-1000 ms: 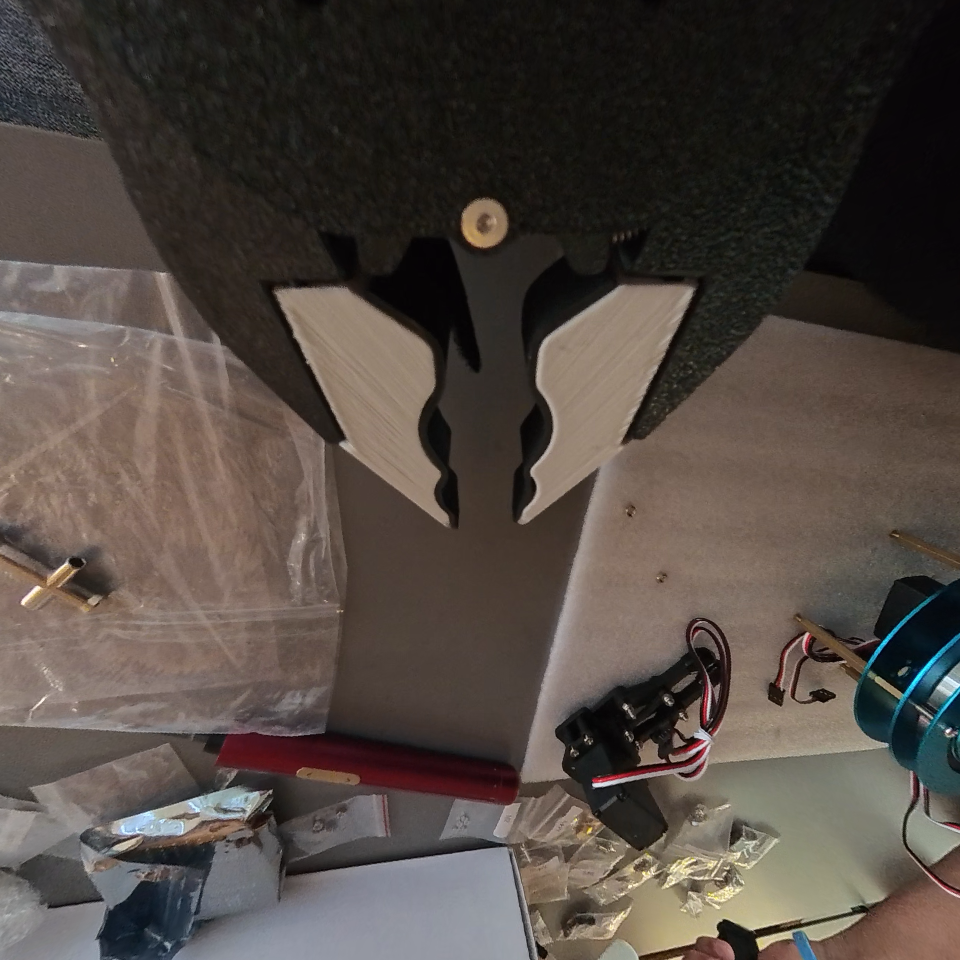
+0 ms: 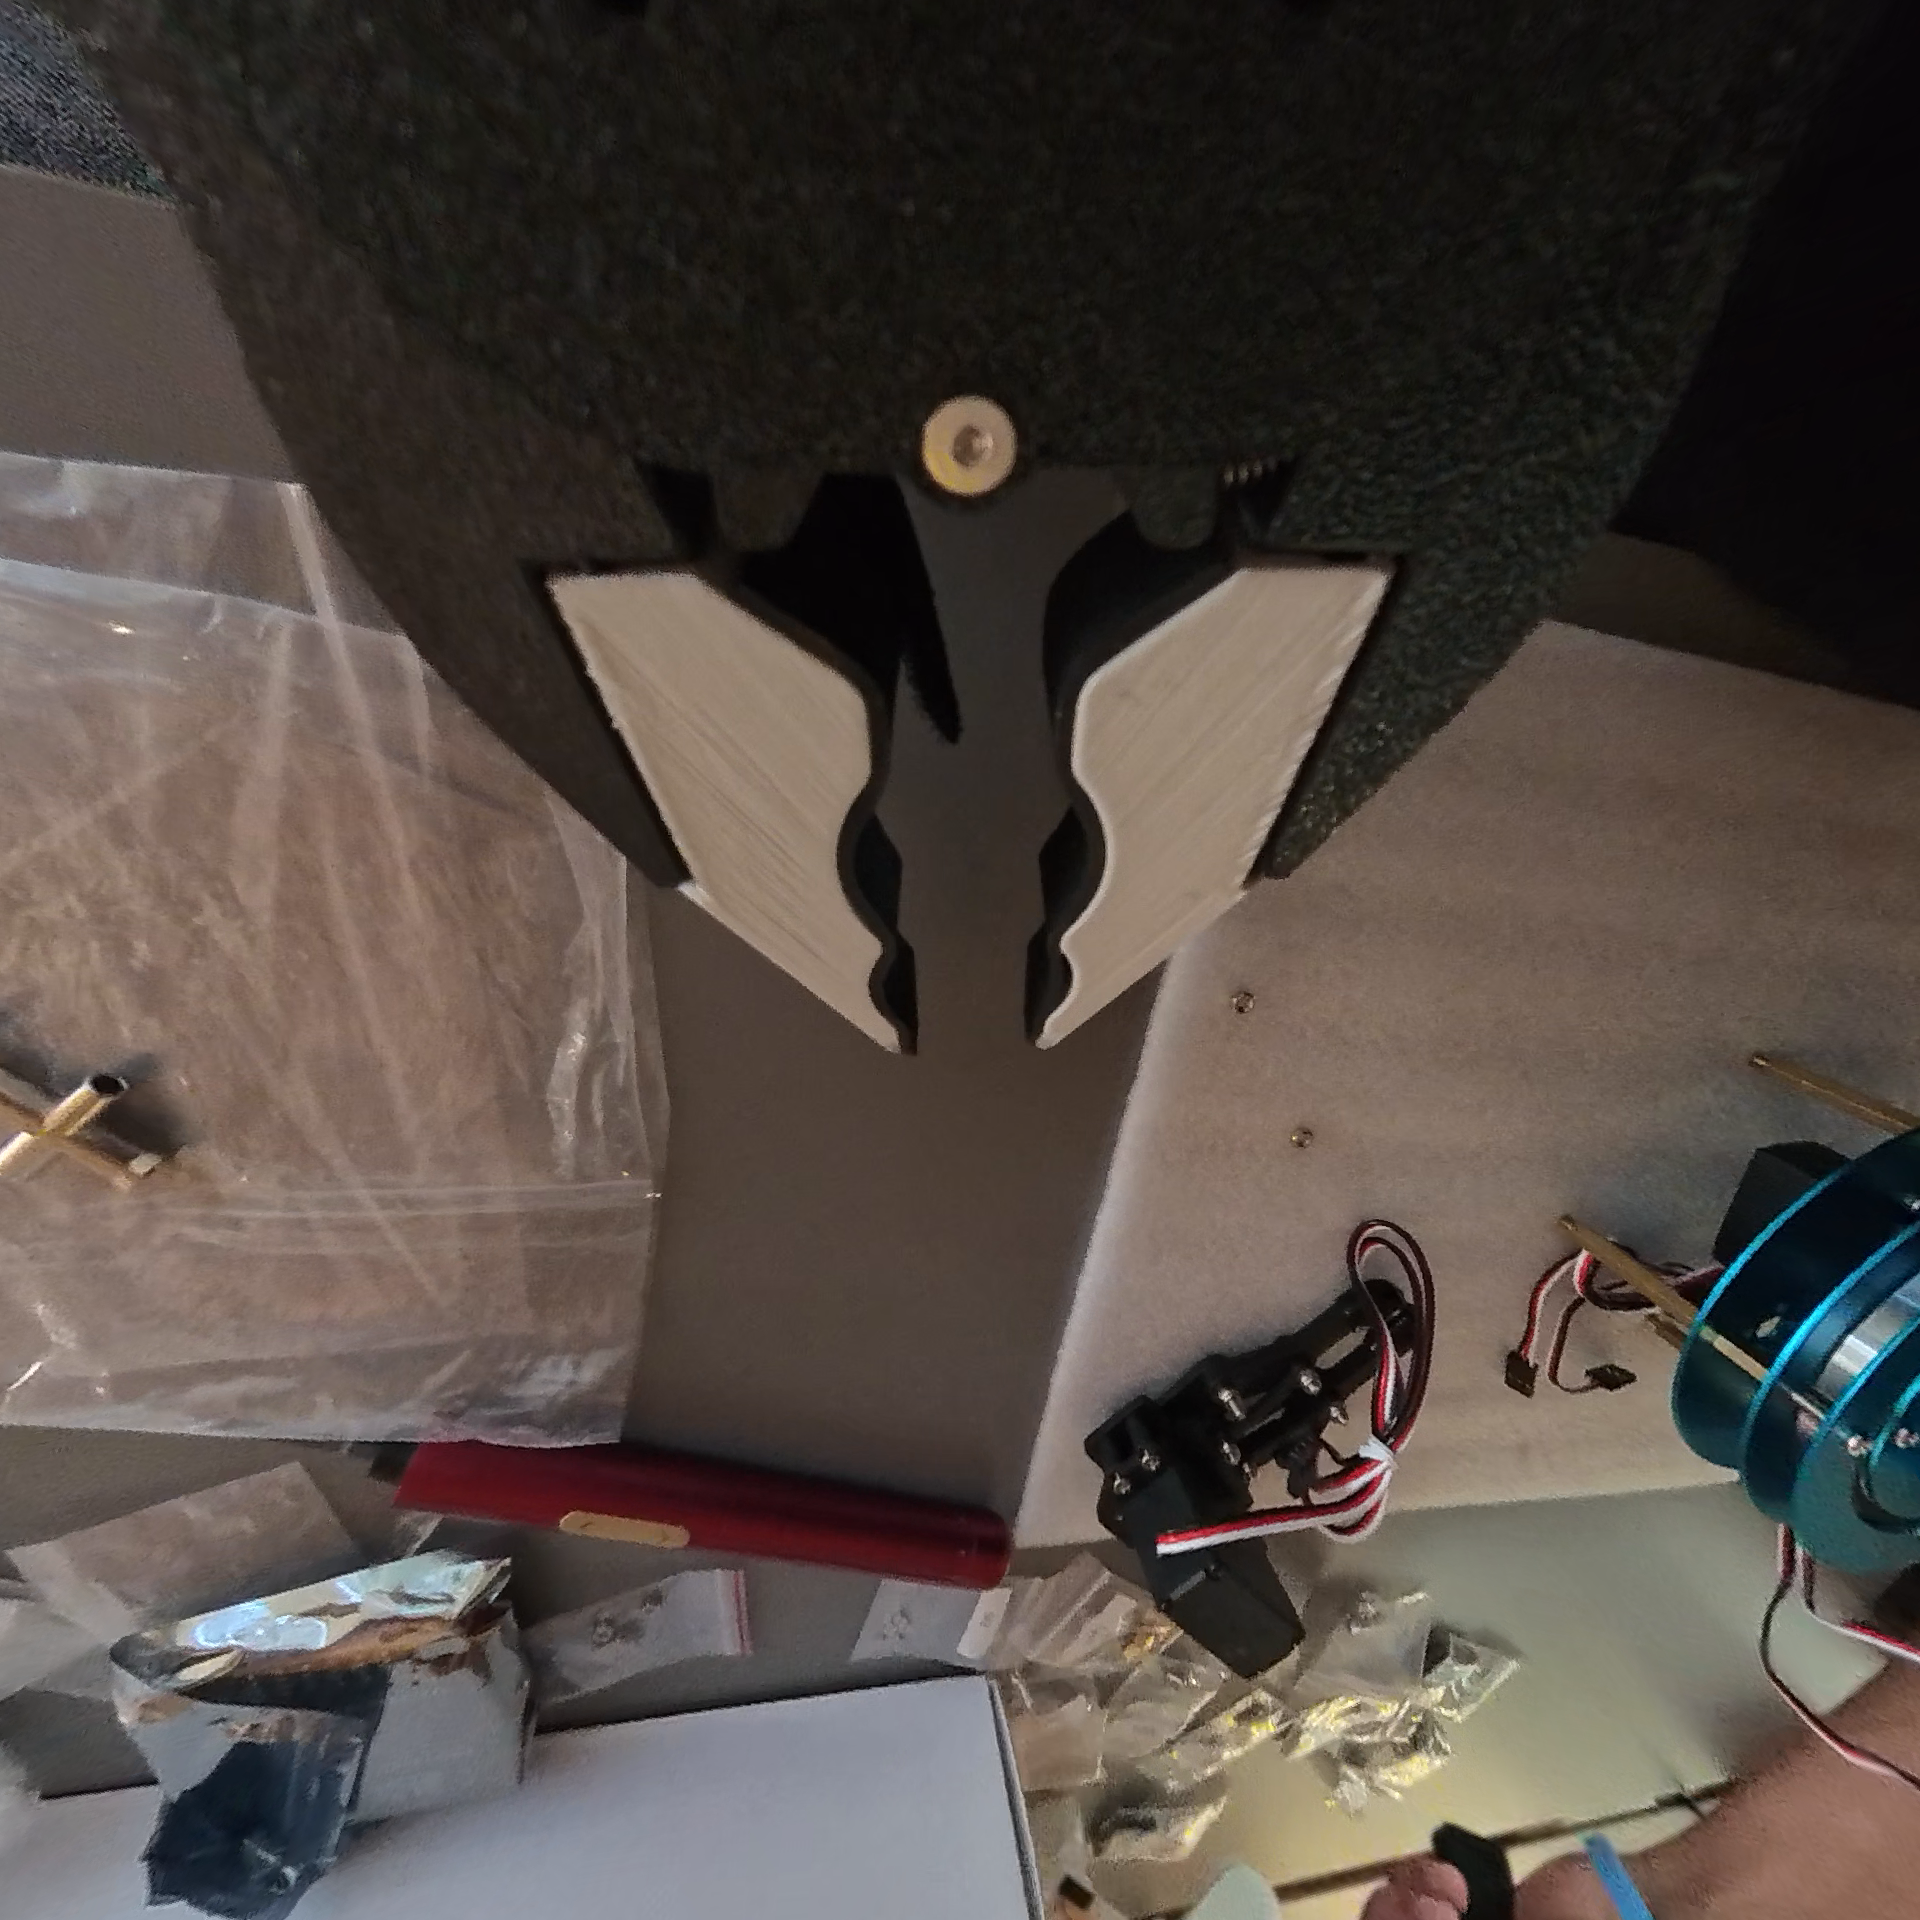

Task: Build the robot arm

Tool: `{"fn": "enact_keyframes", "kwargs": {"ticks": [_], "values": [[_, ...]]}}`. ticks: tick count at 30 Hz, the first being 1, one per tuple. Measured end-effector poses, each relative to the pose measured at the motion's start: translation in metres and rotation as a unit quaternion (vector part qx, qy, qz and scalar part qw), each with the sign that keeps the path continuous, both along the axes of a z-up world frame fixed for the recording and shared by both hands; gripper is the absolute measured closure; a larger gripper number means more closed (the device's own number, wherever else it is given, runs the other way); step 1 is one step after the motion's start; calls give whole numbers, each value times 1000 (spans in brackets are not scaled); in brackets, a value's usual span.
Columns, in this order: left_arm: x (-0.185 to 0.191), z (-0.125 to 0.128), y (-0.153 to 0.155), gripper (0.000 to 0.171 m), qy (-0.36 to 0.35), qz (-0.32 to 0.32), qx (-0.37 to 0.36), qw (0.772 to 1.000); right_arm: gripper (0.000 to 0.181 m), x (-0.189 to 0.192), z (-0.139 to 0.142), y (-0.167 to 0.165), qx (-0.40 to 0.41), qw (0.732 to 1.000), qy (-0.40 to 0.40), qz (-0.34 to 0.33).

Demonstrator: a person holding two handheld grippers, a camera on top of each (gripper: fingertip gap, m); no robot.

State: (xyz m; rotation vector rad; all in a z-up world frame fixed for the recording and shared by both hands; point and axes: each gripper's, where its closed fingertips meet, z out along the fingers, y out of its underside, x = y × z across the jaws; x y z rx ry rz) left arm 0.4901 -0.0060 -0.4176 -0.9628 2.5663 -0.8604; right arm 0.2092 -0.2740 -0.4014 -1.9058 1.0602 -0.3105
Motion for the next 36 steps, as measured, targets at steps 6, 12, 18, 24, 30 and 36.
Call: {"fn": "enact_keyframes", "kwargs": {"ticks": [6, 12, 18, 24, 30, 36], "values": [[-26, 35, 31, 170, -2, 14, -50, 999, 161, 1, 2, 11, 0, 1000, -7, 12], [-85, 77, 79, 170, -20, 34, -84, 996, 161, 1, 3, 27, -6, 999, -11, 36], [-158, 89, 110, 170, -2, 61, -118, 991, 161, 4, 7, 46, 0, 998, -16, 63], [-234, 75, 125, 170, 25, 83, -107, 991, 161, 0, 10, 64, 1, 996, -22, 84], [-303, 68, 136, 171, 54, 124, -110, 985, 161, -12, 12, 77, 1, 994, -27, 107], [-373, 78, 135, 171, 40, 157, -114, 980, 162, -33, 25, 103, 4, 989, -39, 145]]}}
